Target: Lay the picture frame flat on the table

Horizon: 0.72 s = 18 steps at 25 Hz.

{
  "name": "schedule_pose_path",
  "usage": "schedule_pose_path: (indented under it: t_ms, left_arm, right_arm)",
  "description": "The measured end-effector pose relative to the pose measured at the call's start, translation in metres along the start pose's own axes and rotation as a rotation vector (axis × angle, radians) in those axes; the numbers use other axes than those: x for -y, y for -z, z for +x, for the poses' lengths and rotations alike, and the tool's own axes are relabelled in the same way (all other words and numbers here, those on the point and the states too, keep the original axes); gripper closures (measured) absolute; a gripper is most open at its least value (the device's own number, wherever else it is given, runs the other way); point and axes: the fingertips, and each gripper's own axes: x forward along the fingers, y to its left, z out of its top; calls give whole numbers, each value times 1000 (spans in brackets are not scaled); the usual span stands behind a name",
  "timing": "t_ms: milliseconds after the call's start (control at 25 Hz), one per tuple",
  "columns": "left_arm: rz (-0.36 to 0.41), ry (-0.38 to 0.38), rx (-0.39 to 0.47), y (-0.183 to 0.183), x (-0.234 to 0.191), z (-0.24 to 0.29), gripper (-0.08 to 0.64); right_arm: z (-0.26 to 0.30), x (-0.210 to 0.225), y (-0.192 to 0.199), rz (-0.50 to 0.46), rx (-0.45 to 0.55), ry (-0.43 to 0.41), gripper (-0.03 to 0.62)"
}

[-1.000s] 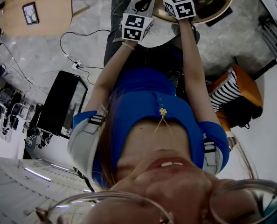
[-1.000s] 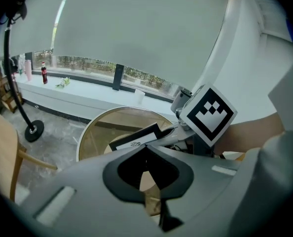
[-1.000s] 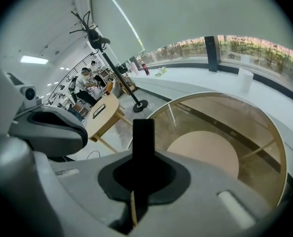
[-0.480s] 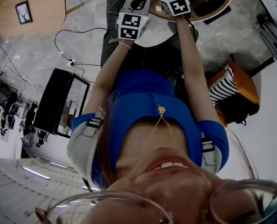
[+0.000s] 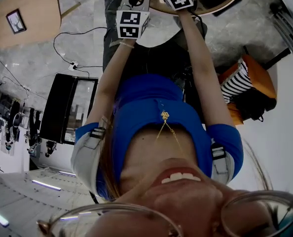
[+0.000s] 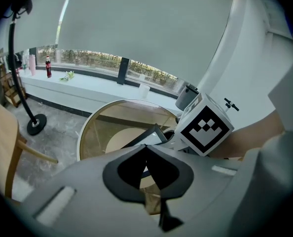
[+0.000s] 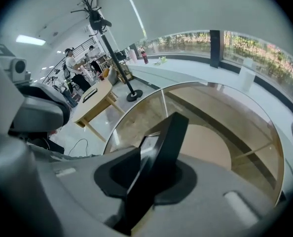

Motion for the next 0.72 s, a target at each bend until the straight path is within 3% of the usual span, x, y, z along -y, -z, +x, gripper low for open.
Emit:
schedule_pose_path:
  t_ms: [400,720]
  left_arm:
    - [3,23,-34,11,0,29,564]
    - [99,33,-103,32,-10,63,565]
  right_arm:
    - [9,25,7,90,57,28,484]
    - [19,51,20,198,142,31,418]
